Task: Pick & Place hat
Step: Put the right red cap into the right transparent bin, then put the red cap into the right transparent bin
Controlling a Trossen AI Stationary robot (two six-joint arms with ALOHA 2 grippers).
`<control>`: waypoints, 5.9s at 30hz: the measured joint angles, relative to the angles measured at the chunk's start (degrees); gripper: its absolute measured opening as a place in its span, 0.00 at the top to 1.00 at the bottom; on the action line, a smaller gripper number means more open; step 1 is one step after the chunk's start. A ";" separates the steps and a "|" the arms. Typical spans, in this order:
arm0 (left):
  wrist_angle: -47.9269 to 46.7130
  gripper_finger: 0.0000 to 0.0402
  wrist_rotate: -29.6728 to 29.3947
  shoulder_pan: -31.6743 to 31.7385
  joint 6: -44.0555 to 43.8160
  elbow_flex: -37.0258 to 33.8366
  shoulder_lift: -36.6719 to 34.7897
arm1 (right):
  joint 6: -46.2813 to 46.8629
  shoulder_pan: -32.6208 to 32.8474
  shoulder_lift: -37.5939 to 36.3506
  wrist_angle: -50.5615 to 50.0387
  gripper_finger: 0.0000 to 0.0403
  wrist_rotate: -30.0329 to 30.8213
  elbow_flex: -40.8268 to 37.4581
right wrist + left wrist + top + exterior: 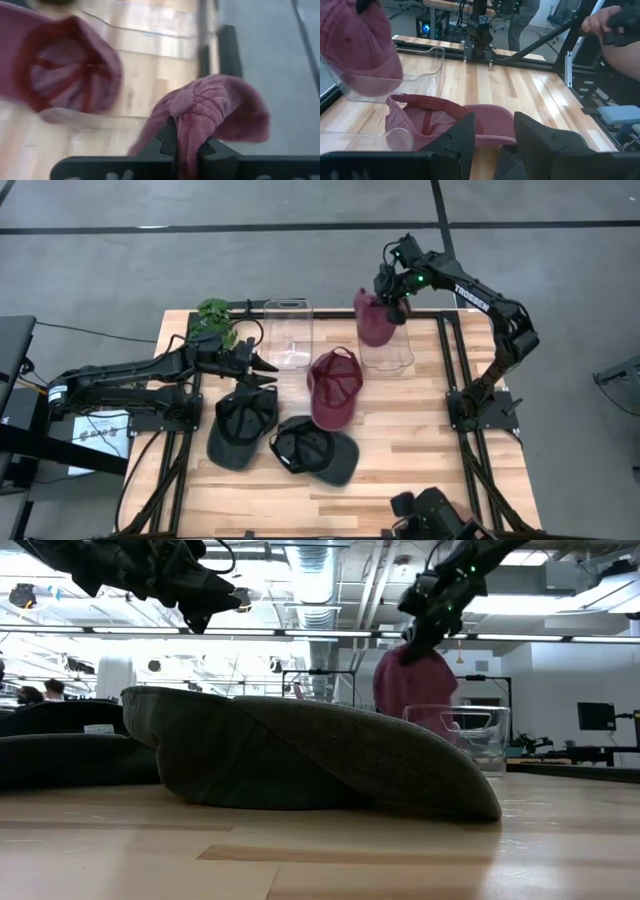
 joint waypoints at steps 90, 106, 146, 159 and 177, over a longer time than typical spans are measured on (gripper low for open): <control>3.37 0.68 -0.05 -14.55 2.99 -0.02 6.91 | 40.67 51.07 -12.98 7.70 0.44 45.46 -20.02; 2.93 0.72 -0.10 -23.80 0.83 -0.02 6.91 | 55.35 70.21 -12.96 32.64 0.44 56.27 -37.48; 3.54 0.72 -2.95 -23.74 -0.04 -0.02 6.93 | 52.16 74.02 -10.60 47.01 0.99 67.12 -35.32; 3.59 0.72 -8.83 -23.76 6.05 -0.02 6.93 | 41.67 85.83 -15.10 75.82 1.00 88.02 -35.29; 16.24 0.72 -13.75 -27.47 19.76 -0.07 6.91 | 30.09 77.61 10.92 129.64 1.00 62.56 -35.29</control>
